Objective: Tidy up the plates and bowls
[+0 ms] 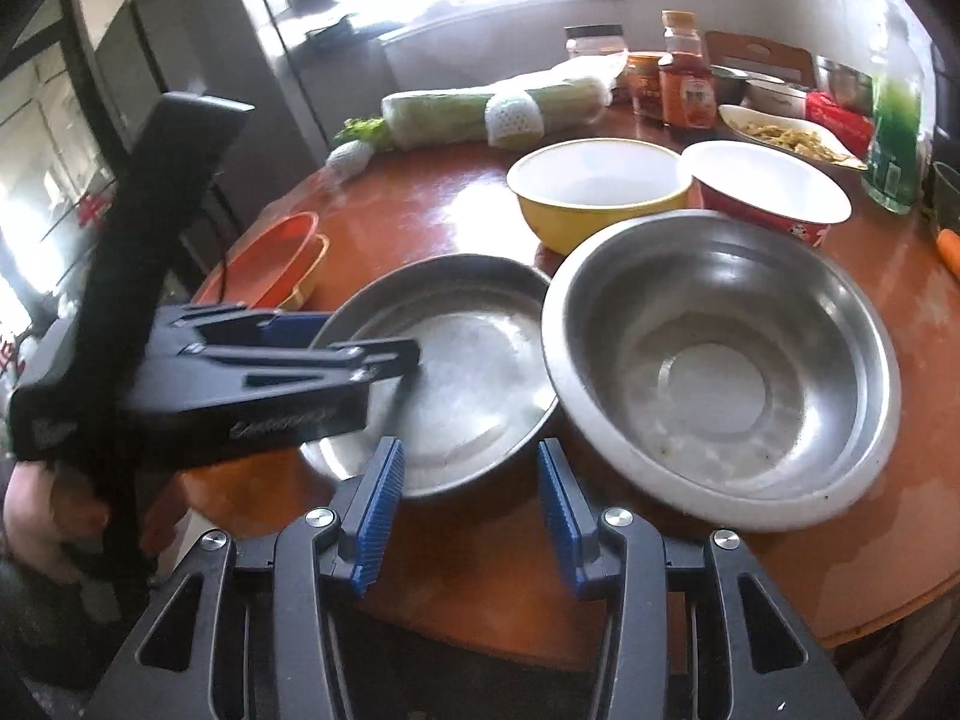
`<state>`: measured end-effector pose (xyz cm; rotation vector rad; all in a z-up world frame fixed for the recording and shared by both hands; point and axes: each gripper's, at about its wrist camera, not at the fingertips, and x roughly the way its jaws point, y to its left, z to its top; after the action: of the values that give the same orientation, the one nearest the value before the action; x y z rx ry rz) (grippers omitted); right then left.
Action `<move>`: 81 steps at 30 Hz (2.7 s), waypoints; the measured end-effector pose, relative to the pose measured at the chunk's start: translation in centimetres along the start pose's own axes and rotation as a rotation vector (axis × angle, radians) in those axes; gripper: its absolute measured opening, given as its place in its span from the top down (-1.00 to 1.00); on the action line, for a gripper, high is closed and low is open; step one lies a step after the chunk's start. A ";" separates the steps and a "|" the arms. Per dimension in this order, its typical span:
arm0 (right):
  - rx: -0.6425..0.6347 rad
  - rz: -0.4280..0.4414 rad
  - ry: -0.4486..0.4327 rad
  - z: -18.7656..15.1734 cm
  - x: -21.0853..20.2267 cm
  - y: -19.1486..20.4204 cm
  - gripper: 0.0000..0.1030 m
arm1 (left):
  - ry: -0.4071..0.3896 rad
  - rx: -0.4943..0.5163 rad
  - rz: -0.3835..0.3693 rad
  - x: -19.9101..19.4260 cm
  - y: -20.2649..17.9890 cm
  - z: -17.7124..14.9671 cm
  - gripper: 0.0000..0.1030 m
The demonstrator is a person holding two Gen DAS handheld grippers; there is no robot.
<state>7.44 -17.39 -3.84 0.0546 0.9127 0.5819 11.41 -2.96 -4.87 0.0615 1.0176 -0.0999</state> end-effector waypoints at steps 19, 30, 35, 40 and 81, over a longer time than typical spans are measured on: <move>-0.099 -0.118 -0.048 -0.4 0.0 1.8 0.17 | -0.071 -0.034 -0.009 -2.7 1.0 -1.8 0.15; -0.146 -0.074 -0.099 0.3 -1.7 4.0 0.17 | -0.138 -0.072 0.015 -6.6 2.3 -2.5 0.15; -0.179 -0.065 -0.124 0.9 -2.4 5.1 0.17 | -0.170 -0.092 0.030 -8.0 3.0 -2.4 0.15; -0.205 -0.059 -0.141 1.8 -2.7 6.0 0.17 | -0.197 -0.113 0.048 -9.1 3.9 -2.3 0.15; -0.415 0.102 -0.184 11.9 5.3 15.0 0.17 | -0.252 -0.308 0.196 -9.6 16.8 -0.5 0.15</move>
<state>12.17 0.25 4.00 -0.2178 0.5999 0.8375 7.88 14.34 3.09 -0.1293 0.7609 0.2234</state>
